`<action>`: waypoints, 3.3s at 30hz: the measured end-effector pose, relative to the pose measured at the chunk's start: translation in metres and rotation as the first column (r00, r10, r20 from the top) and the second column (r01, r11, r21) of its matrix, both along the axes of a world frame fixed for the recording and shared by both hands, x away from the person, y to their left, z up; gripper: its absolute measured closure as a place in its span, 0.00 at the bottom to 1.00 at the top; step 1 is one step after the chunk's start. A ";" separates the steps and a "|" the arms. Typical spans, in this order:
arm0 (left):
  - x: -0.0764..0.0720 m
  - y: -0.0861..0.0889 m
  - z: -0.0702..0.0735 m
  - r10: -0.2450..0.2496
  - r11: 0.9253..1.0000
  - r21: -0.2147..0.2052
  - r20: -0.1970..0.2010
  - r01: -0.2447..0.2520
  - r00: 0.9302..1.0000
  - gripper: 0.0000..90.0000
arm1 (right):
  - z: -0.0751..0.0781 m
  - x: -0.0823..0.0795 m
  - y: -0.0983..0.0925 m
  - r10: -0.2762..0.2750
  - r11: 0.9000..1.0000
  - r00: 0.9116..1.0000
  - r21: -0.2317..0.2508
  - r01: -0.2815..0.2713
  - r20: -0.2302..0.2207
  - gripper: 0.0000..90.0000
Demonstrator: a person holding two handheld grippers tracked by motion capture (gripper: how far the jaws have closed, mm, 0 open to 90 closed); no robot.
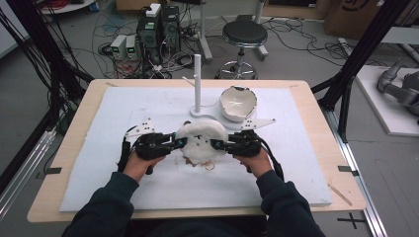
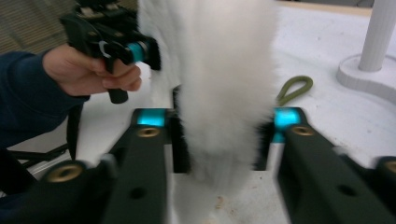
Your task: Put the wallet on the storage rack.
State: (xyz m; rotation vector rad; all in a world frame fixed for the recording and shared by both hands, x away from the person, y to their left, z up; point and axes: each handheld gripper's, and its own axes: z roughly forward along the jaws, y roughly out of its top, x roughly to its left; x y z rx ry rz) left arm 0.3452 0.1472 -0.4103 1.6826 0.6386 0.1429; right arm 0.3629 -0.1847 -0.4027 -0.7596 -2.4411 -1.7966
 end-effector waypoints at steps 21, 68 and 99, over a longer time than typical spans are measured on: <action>0.011 0.052 0.000 0.283 0.959 0.035 0.003 -0.283 0.959 0.44 | 0.053 0.005 -0.044 -0.151 0.979 0.959 -0.096 0.178 0.238 0.83; 0.017 0.082 -0.004 0.353 0.934 -0.025 -0.081 -0.356 0.932 0.29 | 0.086 0.098 -0.079 -0.196 0.792 0.822 -0.407 0.454 0.535 0.83; 0.017 0.081 -0.005 0.345 0.937 -0.019 -0.090 -0.348 0.934 0.29 | 0.070 0.103 -0.060 -0.214 0.872 0.867 -0.312 0.378 0.451 0.75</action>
